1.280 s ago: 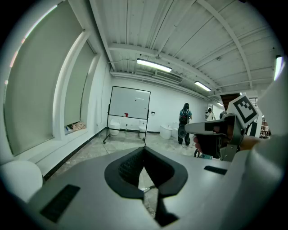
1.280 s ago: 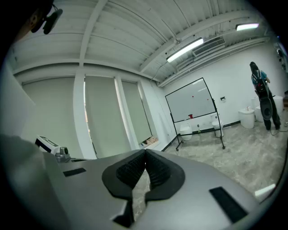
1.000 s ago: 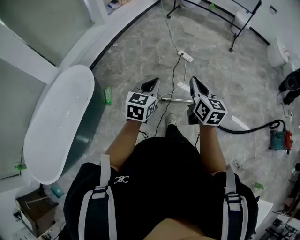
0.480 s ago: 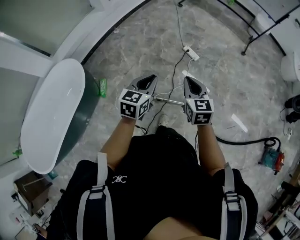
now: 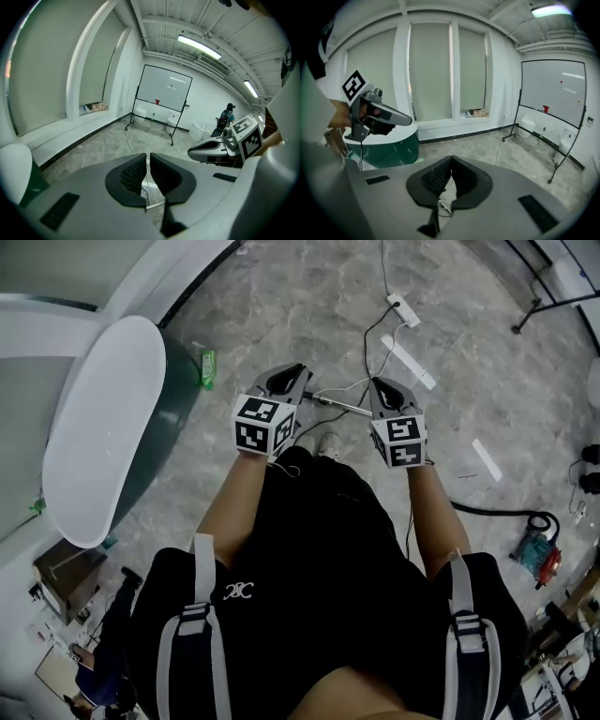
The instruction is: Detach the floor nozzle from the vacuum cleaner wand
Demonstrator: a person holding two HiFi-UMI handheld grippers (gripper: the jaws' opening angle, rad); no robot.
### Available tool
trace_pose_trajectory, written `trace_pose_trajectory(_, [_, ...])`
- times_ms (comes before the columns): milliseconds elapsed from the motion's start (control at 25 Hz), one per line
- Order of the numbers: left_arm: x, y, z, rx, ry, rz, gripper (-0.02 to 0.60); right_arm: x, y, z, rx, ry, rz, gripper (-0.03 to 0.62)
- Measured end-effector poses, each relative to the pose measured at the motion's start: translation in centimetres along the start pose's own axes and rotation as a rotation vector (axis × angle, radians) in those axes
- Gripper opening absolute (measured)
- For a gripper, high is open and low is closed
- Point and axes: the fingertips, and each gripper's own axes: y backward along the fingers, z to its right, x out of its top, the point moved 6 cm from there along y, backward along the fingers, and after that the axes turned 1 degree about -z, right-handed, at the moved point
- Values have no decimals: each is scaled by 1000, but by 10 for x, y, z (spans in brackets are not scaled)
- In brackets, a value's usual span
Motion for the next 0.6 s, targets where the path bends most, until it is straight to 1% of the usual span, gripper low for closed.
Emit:
trace_pose_trajectory(80, [-15,-5,-18,24,18,-28,12,-10,-19,-12,44,37,-41,12])
trace_pose_trajectory(160, [-31,-11,-38,42,49,-48,12,-21,-42,-22,93,49,-81,12])
trace_pose_trajectory(280, [-58,-27,-69,45,95,-87,12,-41,-85,-28,122,102,-142,12])
trace_pose_trajectory(360, [-81,-42,-94,47,117,-109,12,-62,-121,-29,137,129,-201,13])
trace_pose_trajectory(480, [-129,-74,-135,55,167,-139,12,-111,-178,-33,168,126,-308,14])
trace_pose_trajectory(600, [-194,-121,-172,39,238,-191,12,-180,-241,-37,192,155,-396,14])
